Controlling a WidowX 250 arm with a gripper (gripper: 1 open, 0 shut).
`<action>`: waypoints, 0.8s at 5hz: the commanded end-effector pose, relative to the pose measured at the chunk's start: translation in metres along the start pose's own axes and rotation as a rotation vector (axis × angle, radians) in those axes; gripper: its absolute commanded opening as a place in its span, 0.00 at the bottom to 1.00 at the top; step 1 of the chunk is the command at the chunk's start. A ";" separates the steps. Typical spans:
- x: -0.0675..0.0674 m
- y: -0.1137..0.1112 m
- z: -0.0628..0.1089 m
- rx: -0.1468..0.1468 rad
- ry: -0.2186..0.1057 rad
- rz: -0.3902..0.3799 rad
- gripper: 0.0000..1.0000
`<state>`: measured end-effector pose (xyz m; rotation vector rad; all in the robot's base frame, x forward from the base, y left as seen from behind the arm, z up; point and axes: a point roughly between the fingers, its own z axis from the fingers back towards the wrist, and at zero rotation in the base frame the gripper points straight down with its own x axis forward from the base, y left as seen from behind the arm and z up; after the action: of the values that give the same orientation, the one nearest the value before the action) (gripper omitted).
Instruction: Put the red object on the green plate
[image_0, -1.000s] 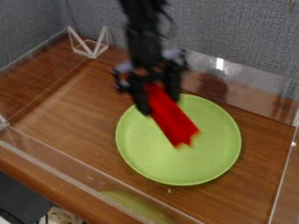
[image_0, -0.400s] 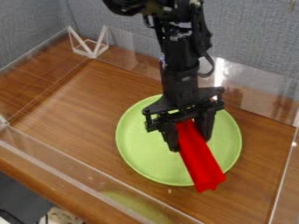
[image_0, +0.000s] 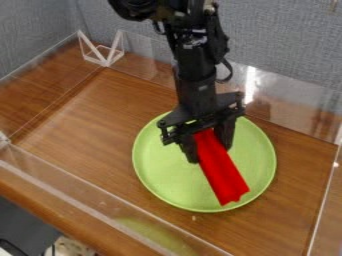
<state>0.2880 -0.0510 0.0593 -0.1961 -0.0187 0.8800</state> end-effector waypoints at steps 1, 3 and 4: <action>0.010 -0.002 0.008 -0.046 -0.091 0.008 1.00; -0.003 0.002 0.034 -0.053 -0.171 -0.107 1.00; -0.009 0.001 0.036 -0.049 -0.224 -0.080 1.00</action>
<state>0.2758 -0.0495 0.0818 -0.1125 -0.2124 0.8225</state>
